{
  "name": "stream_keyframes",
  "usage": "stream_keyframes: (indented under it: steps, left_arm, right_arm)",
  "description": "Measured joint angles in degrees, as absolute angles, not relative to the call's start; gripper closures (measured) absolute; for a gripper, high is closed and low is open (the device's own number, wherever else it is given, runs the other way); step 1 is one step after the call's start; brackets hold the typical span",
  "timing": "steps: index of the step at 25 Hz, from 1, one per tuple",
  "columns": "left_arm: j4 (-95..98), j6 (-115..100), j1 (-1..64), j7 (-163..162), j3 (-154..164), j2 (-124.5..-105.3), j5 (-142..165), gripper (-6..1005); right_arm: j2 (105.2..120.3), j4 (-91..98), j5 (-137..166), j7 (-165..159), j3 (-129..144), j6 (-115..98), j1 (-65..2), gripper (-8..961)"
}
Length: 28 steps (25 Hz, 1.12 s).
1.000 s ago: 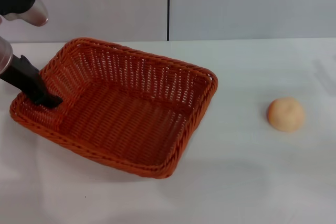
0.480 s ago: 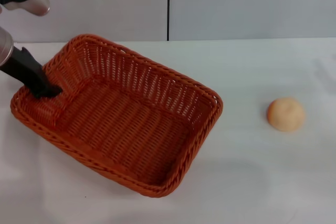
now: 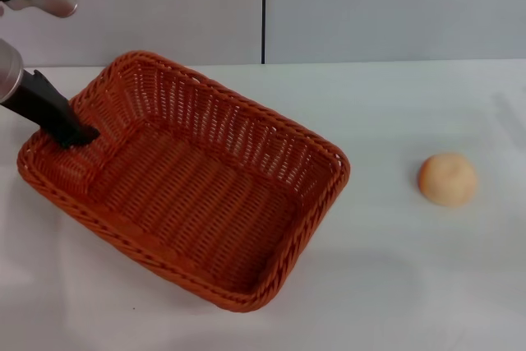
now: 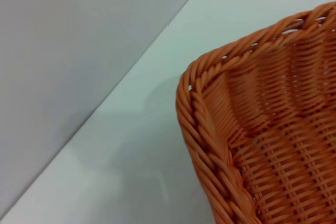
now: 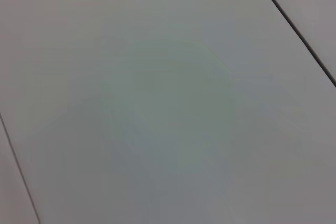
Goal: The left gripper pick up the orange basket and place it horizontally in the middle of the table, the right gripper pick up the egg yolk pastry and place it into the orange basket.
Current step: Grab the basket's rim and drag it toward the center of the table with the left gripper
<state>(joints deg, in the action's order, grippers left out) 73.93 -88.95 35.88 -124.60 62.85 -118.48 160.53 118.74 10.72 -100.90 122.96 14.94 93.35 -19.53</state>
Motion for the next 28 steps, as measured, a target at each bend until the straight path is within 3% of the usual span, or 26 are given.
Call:
stream_keyframes:
  steps: [28]
  left_arm:
    - [69.81,-90.03,39.29,-159.53,61.41,-118.25,163.44,835]
  right_arm:
    - [118.68,12.76,-103.01,125.86,13.44,91.06,-16.8,226]
